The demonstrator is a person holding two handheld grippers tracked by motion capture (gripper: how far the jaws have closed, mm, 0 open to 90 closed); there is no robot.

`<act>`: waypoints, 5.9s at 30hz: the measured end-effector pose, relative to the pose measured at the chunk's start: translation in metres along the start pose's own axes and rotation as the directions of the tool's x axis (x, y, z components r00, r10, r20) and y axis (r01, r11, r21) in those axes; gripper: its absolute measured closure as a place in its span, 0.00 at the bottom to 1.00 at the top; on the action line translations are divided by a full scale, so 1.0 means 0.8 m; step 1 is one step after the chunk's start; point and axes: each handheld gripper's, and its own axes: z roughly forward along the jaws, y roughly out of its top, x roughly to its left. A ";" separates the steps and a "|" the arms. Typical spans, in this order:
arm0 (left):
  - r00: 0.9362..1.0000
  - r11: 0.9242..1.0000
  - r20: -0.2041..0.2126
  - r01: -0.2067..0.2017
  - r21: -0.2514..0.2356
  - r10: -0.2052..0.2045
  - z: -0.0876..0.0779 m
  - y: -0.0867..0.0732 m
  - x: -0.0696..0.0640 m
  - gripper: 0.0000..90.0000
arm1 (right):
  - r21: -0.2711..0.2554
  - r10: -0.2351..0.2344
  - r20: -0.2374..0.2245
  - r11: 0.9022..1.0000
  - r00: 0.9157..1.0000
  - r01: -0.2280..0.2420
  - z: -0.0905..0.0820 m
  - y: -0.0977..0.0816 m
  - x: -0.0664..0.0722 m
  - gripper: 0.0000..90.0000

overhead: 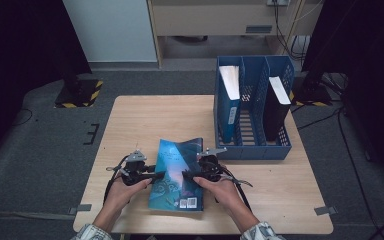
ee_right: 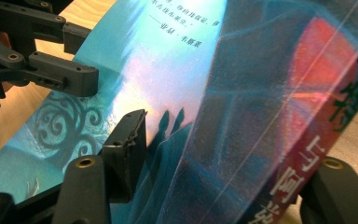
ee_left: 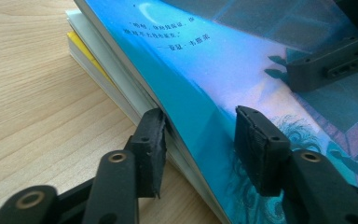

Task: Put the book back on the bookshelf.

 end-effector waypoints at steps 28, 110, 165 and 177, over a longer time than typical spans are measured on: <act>0.998 0.999 0.025 0.053 0.014 -0.053 -0.003 -0.002 0.013 0.61 | -0.030 -0.002 -0.010 1.000 1.000 0.002 -0.003 0.012 0.002 0.59; 0.991 0.990 0.042 0.131 -0.055 -0.128 0.012 -0.005 0.040 0.33 | -0.117 -0.072 -0.012 0.991 0.997 0.070 -0.018 0.036 0.018 0.77; 0.994 0.995 -0.107 0.024 -0.099 -0.034 -0.043 0.065 0.032 0.95 | -0.122 -0.123 0.052 0.984 0.991 0.128 -0.020 0.084 0.011 0.74; 0.994 0.996 -0.111 0.011 -0.094 -0.022 -0.045 0.073 0.034 0.96 | -0.133 -0.129 0.057 0.982 0.990 0.136 -0.024 0.094 0.011 0.75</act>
